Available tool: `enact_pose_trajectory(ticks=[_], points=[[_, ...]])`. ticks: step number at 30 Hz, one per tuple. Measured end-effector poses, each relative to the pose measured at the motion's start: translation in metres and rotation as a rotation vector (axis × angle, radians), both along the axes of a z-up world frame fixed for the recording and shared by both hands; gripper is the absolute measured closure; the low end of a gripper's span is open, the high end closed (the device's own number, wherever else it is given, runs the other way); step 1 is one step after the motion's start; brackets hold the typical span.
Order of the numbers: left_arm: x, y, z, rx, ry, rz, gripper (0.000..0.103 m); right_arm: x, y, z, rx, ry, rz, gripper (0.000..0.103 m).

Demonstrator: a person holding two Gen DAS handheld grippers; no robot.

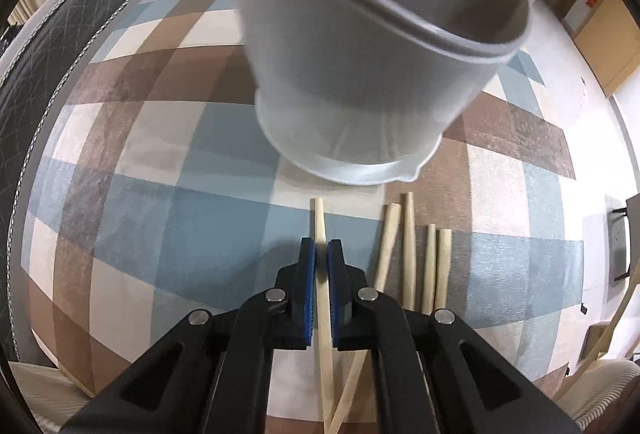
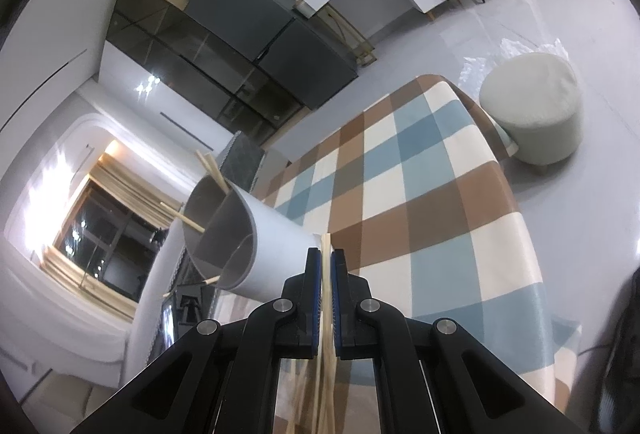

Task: Organize utensils
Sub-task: 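Lift both held chopsticks and carry them above the grey holder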

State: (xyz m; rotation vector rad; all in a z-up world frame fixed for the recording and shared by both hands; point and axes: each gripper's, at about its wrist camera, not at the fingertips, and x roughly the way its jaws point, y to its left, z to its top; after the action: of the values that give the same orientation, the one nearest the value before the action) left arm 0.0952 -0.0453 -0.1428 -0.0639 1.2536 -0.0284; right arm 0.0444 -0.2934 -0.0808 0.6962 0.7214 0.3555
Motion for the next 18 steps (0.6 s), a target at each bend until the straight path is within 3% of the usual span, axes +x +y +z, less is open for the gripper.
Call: enact_pose_trajectory(ticks=[7,13,18], points=[[-0.039,0.031,0.038,-0.06,-0.168,0.033,0.102,-0.016,0.019,0.02,-0.058,-0.095,0.031,0.099],[-0.063,0.046,0.072,-0.08,-0.266,0.013,0.102,-0.038,0.051,0.045,-0.151,-0.261,0.1,0.099],[-0.067,0.055,0.093,-0.116,-0.338,0.013,0.102,-0.052,0.068,0.049,-0.19,-0.296,0.11,0.099]])
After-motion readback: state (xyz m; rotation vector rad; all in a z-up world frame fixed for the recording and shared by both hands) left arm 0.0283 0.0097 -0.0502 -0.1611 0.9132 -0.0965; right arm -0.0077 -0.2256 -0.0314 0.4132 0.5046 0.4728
